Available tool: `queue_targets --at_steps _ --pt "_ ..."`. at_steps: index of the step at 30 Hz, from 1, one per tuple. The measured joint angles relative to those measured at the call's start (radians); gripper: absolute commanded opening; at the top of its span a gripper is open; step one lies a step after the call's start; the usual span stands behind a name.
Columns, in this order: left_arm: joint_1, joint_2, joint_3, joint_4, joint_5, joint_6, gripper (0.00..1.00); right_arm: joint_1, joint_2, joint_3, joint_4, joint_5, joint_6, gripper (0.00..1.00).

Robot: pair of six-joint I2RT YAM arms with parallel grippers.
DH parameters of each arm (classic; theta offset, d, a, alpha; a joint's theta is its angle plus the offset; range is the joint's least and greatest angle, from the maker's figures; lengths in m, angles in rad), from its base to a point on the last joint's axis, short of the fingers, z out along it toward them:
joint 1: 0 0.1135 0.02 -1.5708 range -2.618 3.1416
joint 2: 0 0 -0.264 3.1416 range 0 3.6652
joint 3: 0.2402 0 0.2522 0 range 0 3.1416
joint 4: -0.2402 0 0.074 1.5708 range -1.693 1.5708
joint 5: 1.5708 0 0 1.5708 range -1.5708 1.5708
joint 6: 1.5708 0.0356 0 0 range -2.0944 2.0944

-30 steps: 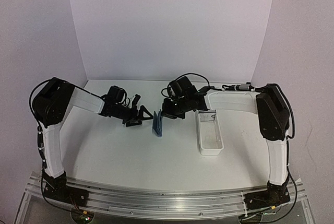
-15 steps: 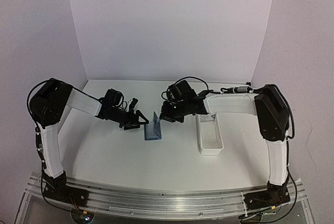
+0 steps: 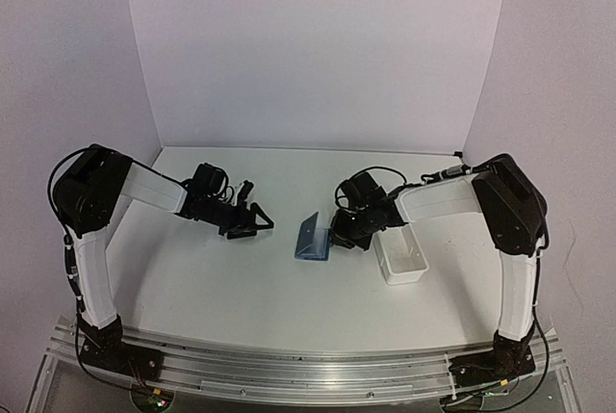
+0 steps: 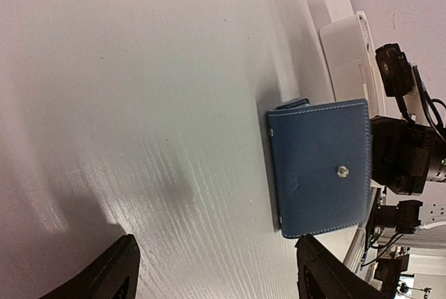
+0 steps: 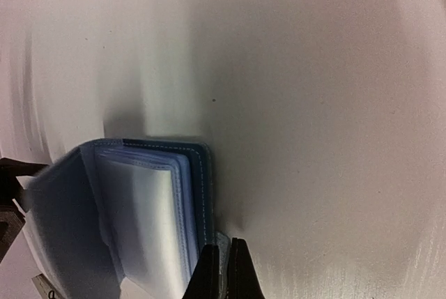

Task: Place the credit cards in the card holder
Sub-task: Open the card holder at the center of the board.

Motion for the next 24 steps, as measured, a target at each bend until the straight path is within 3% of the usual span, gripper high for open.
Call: queue_targets --at_steps 8,24 --pt "-0.025 0.0 0.019 -0.002 0.038 0.001 0.95 0.028 0.019 0.105 -0.006 0.0 -0.035 0.0" --pt "-0.047 0.0 0.035 0.002 0.041 -0.003 1.0 0.061 0.039 0.206 -0.007 -0.018 -0.065 0.0"
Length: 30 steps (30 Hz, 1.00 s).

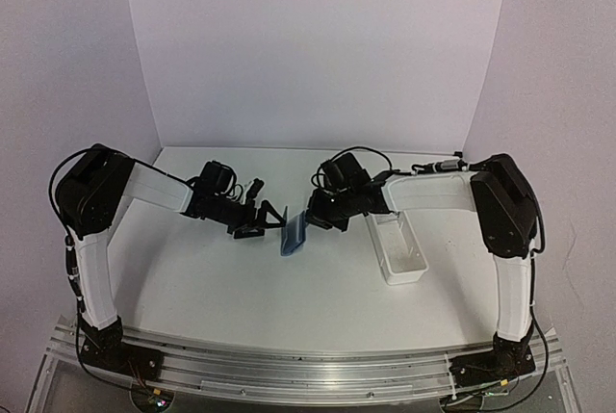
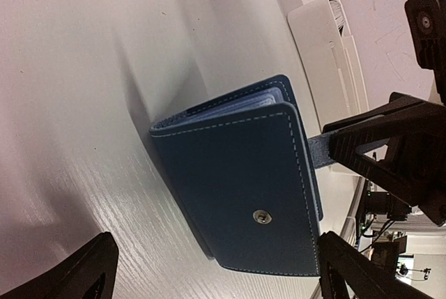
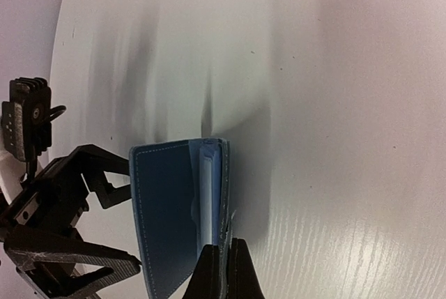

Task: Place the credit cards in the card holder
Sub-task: Open the card holder at the center of the board.

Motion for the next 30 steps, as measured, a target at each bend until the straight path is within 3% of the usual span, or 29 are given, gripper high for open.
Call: queue_targets --at_steps 11,15,21,30 --pt "0.005 0.0 0.017 0.004 0.016 -0.009 0.99 0.014 0.002 0.036 0.002 -0.012 -0.006 0.0" --pt "0.01 0.0 0.018 0.016 0.033 -0.019 0.84 0.015 0.002 0.035 0.001 -0.014 -0.006 0.0" --pt "0.003 0.008 0.017 0.042 0.038 -0.026 0.99 0.015 0.007 0.035 0.001 -0.023 -0.006 0.0" --pt "-0.03 0.048 0.023 0.038 0.027 -0.02 0.89 0.024 0.036 0.048 0.0 -0.037 -0.004 0.0"
